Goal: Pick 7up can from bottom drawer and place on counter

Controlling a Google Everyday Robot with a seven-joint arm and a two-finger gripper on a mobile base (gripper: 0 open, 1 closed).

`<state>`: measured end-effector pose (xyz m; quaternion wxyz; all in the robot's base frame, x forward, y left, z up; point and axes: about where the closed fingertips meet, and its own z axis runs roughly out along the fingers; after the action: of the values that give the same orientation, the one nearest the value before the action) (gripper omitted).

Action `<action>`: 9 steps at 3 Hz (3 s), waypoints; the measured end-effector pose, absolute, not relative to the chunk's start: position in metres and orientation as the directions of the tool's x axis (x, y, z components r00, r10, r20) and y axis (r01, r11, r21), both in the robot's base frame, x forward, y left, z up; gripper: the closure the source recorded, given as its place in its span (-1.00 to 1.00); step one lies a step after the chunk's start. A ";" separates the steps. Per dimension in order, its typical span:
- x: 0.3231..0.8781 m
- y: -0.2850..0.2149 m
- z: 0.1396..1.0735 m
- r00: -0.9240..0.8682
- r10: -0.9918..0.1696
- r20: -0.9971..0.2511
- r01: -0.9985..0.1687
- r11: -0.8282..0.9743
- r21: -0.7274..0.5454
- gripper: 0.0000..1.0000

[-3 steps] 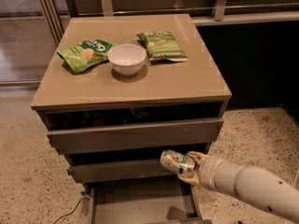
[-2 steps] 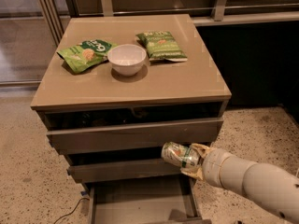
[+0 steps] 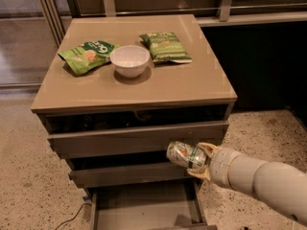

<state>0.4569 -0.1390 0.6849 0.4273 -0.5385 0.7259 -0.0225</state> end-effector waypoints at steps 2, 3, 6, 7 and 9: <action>0.476 -0.151 0.763 -0.087 -0.825 -0.558 -0.742 0.427 -0.516 1.00; 0.488 -0.149 0.803 -0.080 -0.837 -0.541 -0.726 0.421 -0.543 1.00; 0.518 -0.132 0.907 0.044 -0.869 -0.493 -0.655 0.347 -0.671 1.00; 0.535 -0.128 0.905 0.064 -0.859 -0.507 -0.645 0.352 -0.678 1.00; 0.581 -0.120 0.845 0.095 -0.834 -0.543 -0.660 0.356 -0.662 1.00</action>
Offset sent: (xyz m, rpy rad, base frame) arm 0.0314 -0.0212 0.1020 -0.0648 0.0229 -0.0842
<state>0.5813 -0.1197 0.8450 0.4833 -0.5602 0.6667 -0.0901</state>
